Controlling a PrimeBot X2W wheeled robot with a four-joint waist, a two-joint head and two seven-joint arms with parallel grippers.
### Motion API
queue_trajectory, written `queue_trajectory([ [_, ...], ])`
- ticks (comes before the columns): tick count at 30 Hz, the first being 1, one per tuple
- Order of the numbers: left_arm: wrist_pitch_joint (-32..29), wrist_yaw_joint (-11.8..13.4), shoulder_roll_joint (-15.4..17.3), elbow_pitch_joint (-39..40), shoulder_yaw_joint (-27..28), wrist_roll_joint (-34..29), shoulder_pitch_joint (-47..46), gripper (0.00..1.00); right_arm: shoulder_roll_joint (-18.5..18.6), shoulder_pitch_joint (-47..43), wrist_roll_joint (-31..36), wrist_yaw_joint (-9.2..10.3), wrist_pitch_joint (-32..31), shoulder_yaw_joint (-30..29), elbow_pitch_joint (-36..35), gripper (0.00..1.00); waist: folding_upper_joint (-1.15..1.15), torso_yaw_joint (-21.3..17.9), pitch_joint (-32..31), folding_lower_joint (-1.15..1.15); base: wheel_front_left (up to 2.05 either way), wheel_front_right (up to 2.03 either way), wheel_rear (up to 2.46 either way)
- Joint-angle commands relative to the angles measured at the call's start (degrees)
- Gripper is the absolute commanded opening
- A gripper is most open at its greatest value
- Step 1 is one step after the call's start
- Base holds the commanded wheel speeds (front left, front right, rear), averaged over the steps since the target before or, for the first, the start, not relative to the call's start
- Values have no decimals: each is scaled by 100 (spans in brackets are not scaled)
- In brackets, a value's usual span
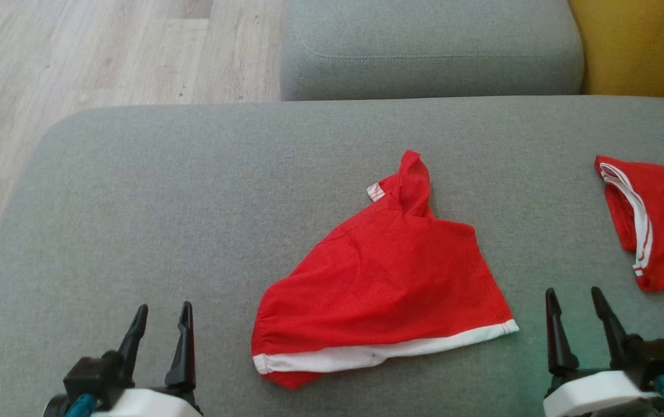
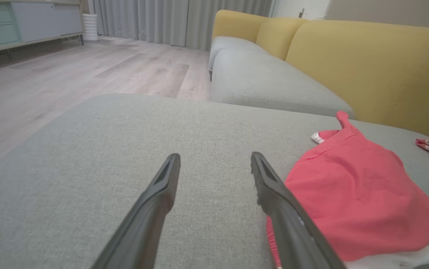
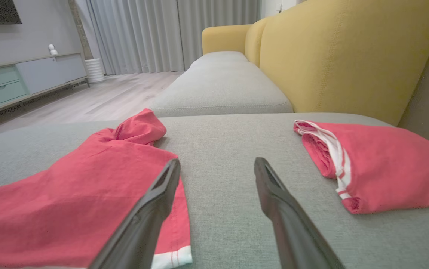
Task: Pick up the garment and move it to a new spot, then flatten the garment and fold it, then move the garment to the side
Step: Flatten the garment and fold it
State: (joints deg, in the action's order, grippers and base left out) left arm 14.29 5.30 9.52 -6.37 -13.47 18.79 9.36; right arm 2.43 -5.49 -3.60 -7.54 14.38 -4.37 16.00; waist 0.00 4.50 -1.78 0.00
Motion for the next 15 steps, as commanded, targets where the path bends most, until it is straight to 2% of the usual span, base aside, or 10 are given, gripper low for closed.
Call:
queue_trajectory([
  [1, 71, -173, -105, 190, 372, -214, -172, 100, 44, 118, -33, 5, 62, 201, -103, 100, 0, 13, 8, 0, 0, 0, 0],
  [7, 71, -864, -404, -70, 789, -573, -174, 100, 44, 116, -108, 5, 62, 389, 30, 100, 0, 56, 31, 0, 0, 0, 0],
  [15, 71, -1165, -582, -243, 1120, -811, -217, 100, 44, 161, -132, 5, 62, 437, 57, 100, 0, 53, 23, 0, 0, 0, 0],
])
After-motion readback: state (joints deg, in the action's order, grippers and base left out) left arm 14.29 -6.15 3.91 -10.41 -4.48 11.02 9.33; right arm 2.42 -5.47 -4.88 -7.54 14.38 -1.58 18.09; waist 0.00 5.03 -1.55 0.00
